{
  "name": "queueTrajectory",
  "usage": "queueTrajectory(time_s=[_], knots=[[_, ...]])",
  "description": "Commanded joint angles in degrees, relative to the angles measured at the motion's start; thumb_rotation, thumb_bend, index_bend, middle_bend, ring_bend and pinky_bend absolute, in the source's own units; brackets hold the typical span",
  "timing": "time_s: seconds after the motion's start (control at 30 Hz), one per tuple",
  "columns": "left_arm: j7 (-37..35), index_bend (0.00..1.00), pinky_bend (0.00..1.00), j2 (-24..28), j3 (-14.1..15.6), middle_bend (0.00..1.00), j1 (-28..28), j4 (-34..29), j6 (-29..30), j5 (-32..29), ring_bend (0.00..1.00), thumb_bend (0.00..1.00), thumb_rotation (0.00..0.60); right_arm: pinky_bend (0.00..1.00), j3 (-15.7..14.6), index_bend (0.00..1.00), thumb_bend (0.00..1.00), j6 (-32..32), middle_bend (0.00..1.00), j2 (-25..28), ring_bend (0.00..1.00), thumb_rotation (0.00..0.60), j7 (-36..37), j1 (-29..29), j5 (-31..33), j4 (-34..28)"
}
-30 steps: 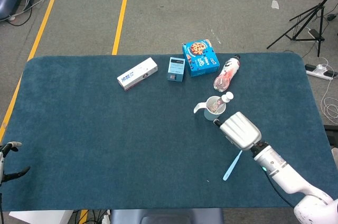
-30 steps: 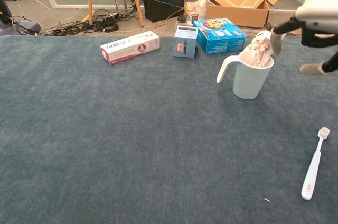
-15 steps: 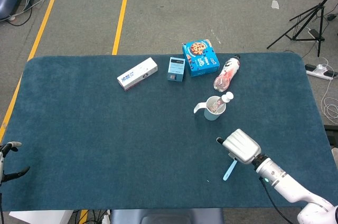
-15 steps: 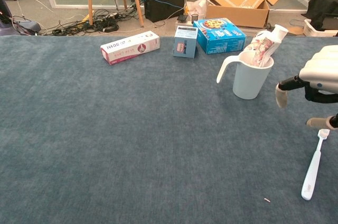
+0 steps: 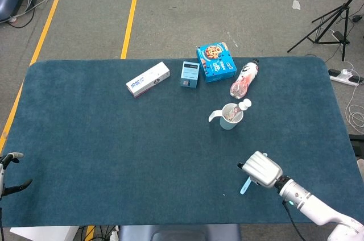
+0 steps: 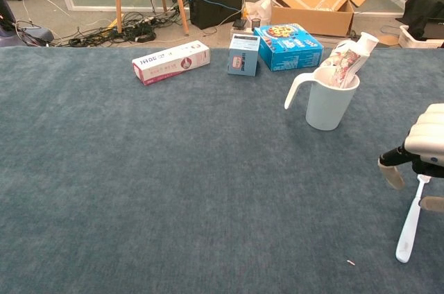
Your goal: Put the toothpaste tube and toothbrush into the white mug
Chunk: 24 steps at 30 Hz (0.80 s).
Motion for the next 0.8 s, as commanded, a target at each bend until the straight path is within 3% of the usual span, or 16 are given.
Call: queueTrajectory(time_s=[0.03,0.8], knots=[[0.1,0.32,0.28,0.0,0.0,0.40,0.0,0.0,0.0,-0.1,0.33,0.00,0.600,1.00,-0.1,0.52,0.19,-0.2,1.00,-0.6,1.00,0.600,0.8,-0.6,-0.9,0.9],[0.2,0.31,0.28,-0.1,-0.1,0.40,0.0,0.1,0.0,-0.2,0.33,0.00,0.600,1.00,-0.5,0.52,0.19,-3.2,1.00,-1.7,1.00,0.600,0.4,-2.8,-3.8,3.0]])
